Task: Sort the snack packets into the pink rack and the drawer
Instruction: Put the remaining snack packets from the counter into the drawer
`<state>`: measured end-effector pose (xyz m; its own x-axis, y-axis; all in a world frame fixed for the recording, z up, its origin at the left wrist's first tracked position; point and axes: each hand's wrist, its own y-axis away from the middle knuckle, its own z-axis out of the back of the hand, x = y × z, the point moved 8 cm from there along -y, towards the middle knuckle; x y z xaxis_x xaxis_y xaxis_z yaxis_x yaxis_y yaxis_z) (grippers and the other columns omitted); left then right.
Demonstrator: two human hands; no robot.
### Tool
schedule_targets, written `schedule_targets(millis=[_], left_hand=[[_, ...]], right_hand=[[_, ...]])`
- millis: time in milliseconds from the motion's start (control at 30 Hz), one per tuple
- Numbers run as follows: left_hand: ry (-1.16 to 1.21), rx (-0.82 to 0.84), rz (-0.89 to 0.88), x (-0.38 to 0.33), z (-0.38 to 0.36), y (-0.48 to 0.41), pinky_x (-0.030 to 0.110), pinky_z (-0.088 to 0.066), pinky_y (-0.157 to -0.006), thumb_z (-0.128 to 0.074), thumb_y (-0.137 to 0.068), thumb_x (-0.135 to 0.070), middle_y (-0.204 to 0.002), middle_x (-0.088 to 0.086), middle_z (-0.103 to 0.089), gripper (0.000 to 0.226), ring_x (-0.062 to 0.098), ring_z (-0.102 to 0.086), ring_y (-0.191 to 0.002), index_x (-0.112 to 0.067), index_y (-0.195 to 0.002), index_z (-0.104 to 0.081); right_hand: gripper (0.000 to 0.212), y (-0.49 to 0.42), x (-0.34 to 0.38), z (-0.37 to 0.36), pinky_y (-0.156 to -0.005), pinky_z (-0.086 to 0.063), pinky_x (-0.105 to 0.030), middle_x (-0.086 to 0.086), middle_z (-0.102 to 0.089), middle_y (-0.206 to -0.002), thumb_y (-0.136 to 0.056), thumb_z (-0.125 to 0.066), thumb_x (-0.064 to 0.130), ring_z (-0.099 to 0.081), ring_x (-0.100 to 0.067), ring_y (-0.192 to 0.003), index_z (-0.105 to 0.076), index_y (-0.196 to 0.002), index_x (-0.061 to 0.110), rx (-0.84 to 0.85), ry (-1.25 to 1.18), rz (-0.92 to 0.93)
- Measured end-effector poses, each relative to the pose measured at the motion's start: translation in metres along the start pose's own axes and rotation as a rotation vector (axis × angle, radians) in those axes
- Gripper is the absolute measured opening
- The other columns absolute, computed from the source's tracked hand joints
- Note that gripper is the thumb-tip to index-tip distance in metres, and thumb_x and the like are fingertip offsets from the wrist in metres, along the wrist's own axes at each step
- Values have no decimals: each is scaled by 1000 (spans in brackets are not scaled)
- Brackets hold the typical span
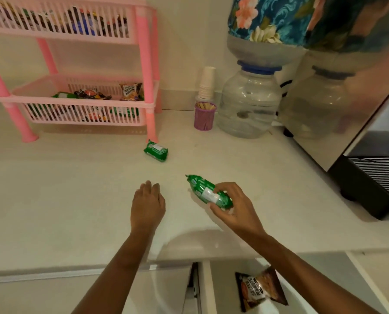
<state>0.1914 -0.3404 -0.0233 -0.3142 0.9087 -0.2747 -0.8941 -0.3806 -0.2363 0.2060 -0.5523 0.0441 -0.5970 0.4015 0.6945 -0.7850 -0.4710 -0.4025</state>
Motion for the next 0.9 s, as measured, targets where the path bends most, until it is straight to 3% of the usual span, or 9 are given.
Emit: schedule_targets(millis=[67,200,267,367,567,733,900], left_hand=[[-5,12,-23,-11,-1,10,41,-41,-95,-39,-92,-10,-120,22,-56,32,35,-52,-109,2,-118,-54],[5,15,-46,-30,-3,26,42,-39,-97,-38,-93,-10,-125,23,-54,33,35,-51,-113,2,-120,-53],[-5,14,-51,-37,-3,32,42,-39,-95,-38,-93,-10,-123,23,-54,33,35,-52,-111,2,-119,-53],[14,-7,-56,-42,0,39,43,-41,-90,-41,-91,-7,-114,23,-57,28,36,-54,-102,4,-113,-56],[91,-45,-29,-41,5,40,42,-42,-91,-42,-91,-6,-116,21,-58,29,36,-55,-104,2,-114,-57],[129,-84,-19,-39,6,42,42,-42,-95,-43,-91,-5,-121,23,-58,30,36,-55,-109,3,-117,-57],[133,-111,-17,-38,5,38,41,-46,-84,-43,-90,-4,-112,20,-61,27,35,-58,-97,2,-110,-60]], right_hand=[[43,31,-1,16,-69,-46,-4,34,-42,-107,-78,-63,31,-51,13,-97,-43,-109,52,69,28,11],[59,98,-15,29,-62,-50,-8,19,-42,-107,-76,-60,28,-53,2,-88,-41,-131,27,237,200,109],[57,128,-33,22,-59,-49,-15,11,-45,-111,-74,-56,33,-56,-6,-78,-43,-129,27,420,328,92],[55,162,-60,3,-63,-45,-19,0,-50,-119,-74,-49,39,-58,-13,-85,-48,-127,21,651,462,96],[50,186,-120,-64,-85,-46,-41,-15,-49,-125,-80,-56,11,-52,-31,-109,-38,-127,12,951,688,17],[64,192,-161,-112,-90,-46,-49,-20,-39,-135,-82,-59,-2,-44,-36,-117,-27,-135,14,1032,773,-56],[68,200,-192,-138,-105,-33,-58,-22,-25,-146,-87,-58,12,-35,-42,-128,-18,-141,17,1086,881,-62]])
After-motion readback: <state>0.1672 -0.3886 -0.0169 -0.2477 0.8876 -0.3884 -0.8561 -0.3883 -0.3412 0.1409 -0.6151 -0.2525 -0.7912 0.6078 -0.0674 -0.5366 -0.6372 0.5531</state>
